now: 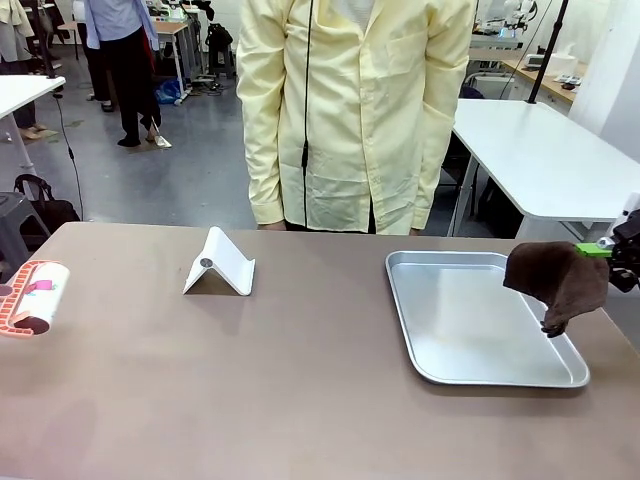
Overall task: Clean the surface of the table.
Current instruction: Clean the area not pointed to by the person, then return the Lint Roller and towel to their original positions.
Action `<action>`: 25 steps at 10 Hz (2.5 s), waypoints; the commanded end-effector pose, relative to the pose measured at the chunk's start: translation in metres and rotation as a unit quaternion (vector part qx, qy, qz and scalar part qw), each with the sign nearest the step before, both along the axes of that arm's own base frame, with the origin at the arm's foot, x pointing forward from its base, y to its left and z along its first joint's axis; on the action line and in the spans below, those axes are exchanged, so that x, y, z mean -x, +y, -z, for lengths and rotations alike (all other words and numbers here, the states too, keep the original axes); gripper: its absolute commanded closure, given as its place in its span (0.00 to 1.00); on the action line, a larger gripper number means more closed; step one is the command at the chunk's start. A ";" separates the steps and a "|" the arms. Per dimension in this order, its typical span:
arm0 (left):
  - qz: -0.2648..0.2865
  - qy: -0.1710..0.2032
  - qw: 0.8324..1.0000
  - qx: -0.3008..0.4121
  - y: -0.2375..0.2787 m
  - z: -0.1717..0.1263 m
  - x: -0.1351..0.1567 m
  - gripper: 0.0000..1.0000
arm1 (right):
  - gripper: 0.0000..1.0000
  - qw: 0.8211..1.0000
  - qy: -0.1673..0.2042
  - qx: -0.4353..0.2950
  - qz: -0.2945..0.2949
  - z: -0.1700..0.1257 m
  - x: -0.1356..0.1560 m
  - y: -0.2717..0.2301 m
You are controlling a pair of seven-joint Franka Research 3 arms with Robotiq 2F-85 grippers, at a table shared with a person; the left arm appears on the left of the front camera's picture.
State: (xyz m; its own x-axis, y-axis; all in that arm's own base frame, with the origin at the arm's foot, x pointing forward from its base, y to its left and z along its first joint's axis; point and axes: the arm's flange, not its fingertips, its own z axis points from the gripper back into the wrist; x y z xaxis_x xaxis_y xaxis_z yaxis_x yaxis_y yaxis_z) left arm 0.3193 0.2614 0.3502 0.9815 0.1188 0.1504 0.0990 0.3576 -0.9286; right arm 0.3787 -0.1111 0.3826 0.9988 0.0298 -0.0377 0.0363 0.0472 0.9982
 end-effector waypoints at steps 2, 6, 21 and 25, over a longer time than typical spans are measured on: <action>0.001 -0.002 1.000 -0.001 -0.002 -0.003 0.003 0.78 | 0.96 1.000 -0.001 0.005 -0.007 -0.002 0.001 0.002; 0.001 -0.002 1.000 -0.001 -0.002 -0.003 0.003 0.78 | 0.96 1.000 -0.001 0.005 -0.007 -0.002 0.001 0.002; 0.058 0.015 0.996 -0.060 -0.052 -0.062 -0.023 0.78 | 0.93 0.997 -0.051 0.061 -0.007 -0.042 -0.038 0.062; 0.000 0.023 0.994 -0.106 -0.155 -0.141 -0.068 0.78 | 0.93 0.990 -0.075 0.090 -0.078 -0.072 -0.059 0.167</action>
State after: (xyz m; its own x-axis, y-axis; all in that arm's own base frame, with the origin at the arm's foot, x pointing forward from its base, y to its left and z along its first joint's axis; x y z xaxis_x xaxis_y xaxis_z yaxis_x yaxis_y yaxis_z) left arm 0.3886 0.1279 0.4812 0.9897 0.0219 0.1412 0.1083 0.5304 -0.8408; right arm 0.4323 0.0480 0.4469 0.9667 0.2312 0.1093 -0.1600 0.2135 0.9638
